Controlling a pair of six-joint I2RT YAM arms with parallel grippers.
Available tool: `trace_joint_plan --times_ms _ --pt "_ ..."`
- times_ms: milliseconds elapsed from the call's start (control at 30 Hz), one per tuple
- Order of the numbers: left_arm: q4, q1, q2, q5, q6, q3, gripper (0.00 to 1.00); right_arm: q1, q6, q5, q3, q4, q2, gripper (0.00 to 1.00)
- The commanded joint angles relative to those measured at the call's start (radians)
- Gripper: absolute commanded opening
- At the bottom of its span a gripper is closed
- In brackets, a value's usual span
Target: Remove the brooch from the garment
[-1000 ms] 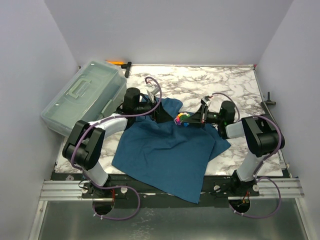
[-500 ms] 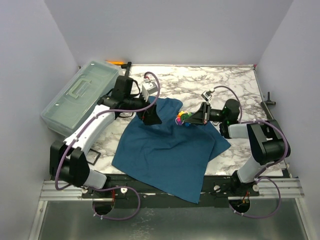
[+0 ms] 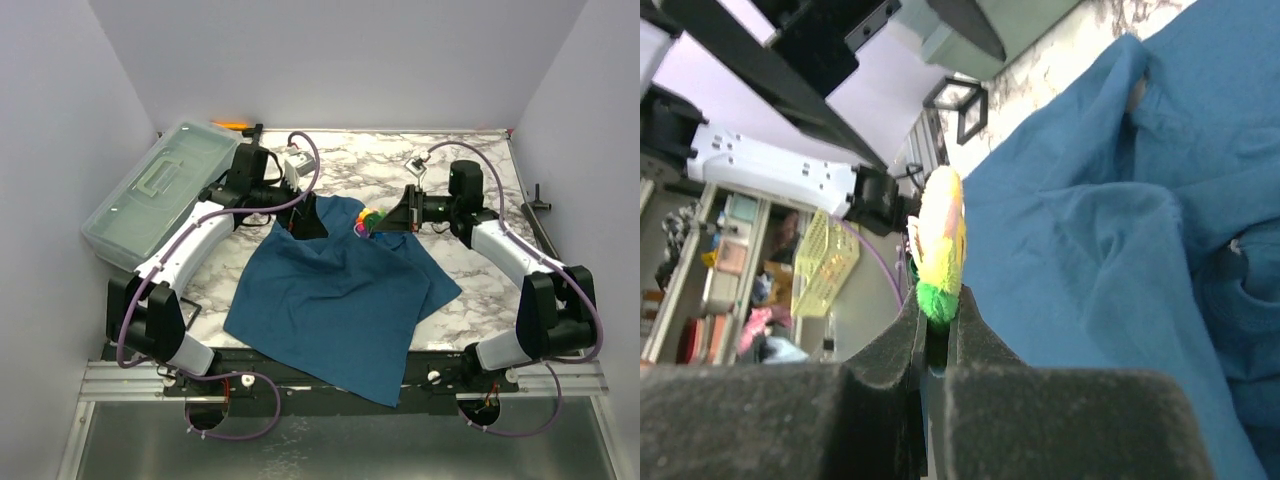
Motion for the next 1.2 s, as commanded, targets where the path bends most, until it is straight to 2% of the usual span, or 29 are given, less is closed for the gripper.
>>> trace_joint_plan --times_ms 0,100,233,333,500,700,967,1167 --pt "0.154 -0.031 -0.048 0.058 -0.119 -0.013 0.98 0.009 -0.241 -0.059 0.08 -0.441 -0.044 0.01" --pt "0.167 -0.085 -0.027 0.096 -0.194 -0.024 0.94 0.01 -0.269 -0.086 0.094 -0.517 -0.041 0.01" --pt "0.25 -0.176 -0.012 0.092 -0.276 -0.074 0.81 0.012 -0.191 -0.099 0.049 -0.424 -0.071 0.01" --pt "0.438 -0.181 -0.013 0.08 -0.461 -0.153 0.8 0.013 -0.124 -0.109 0.028 -0.342 -0.081 0.01" --pt "0.471 -0.183 -0.008 0.094 -0.5 -0.203 0.84 0.02 -0.14 -0.118 0.034 -0.348 -0.078 0.0" --pt "0.572 -0.188 0.013 0.112 -0.576 -0.21 0.74 0.054 -0.177 -0.131 0.046 -0.365 -0.072 0.0" --pt "0.661 -0.188 0.074 0.164 -0.657 -0.19 0.46 0.073 -0.167 -0.131 0.053 -0.347 -0.057 0.01" --pt "0.712 -0.188 0.082 0.188 -0.705 -0.185 0.27 0.075 -0.142 -0.09 0.046 -0.321 -0.04 0.04"
